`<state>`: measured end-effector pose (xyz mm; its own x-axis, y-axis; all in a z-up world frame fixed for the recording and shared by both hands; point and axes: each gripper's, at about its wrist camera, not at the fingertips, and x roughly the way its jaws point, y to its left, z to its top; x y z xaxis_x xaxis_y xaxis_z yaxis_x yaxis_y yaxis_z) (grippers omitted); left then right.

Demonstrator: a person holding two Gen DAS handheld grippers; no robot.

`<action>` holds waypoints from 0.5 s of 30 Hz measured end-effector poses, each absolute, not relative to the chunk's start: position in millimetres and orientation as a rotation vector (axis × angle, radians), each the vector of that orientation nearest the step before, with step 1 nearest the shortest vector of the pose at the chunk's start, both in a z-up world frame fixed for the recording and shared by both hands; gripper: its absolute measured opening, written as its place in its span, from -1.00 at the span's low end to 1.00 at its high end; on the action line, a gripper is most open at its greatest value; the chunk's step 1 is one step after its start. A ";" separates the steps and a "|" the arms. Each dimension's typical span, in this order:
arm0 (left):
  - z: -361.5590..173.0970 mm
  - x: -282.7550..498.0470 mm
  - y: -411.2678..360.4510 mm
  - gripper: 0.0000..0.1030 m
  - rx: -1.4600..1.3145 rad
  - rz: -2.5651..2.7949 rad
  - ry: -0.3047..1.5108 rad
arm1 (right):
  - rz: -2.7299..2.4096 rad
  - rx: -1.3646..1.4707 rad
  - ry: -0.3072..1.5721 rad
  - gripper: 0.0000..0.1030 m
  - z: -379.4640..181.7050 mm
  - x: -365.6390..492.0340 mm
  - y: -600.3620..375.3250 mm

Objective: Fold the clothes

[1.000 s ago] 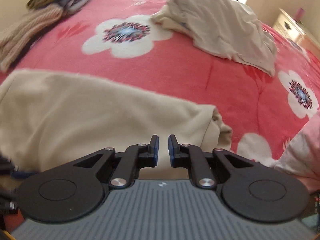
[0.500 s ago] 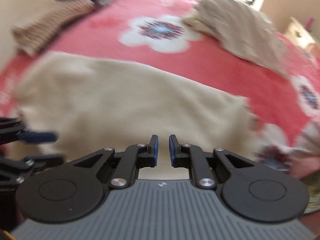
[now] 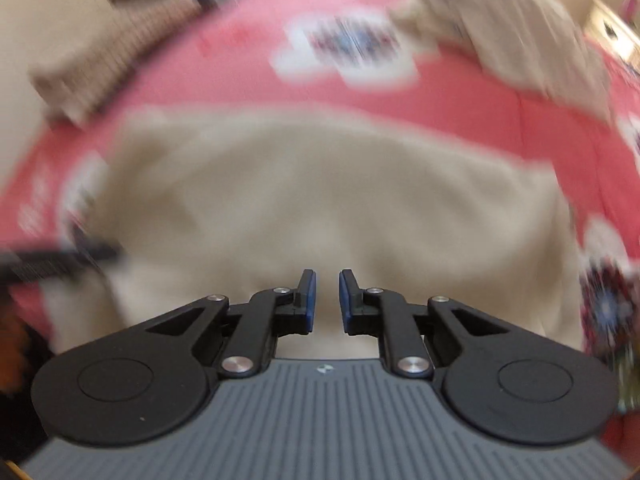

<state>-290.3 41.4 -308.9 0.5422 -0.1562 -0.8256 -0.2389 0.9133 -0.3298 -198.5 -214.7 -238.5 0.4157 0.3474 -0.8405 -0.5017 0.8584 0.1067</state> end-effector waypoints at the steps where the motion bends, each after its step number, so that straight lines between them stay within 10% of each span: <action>1: -309.4 -288.4 40.4 -0.33 -0.431 0.053 1.011 | 0.583 -0.133 0.975 -0.76 -228.7 -196.0 -205.9; 15: -322.6 -289.5 55.0 -0.34 -0.445 -0.030 1.022 | 0.889 -0.140 1.054 -0.80 -314.8 -143.2 -14.6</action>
<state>-289.5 55.0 -322.6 0.5294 -0.2291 -0.8169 -0.1807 0.9103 -0.3724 -143.2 -14.6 -314.8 0.1923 0.5679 -0.8003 -0.6933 0.6558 0.2988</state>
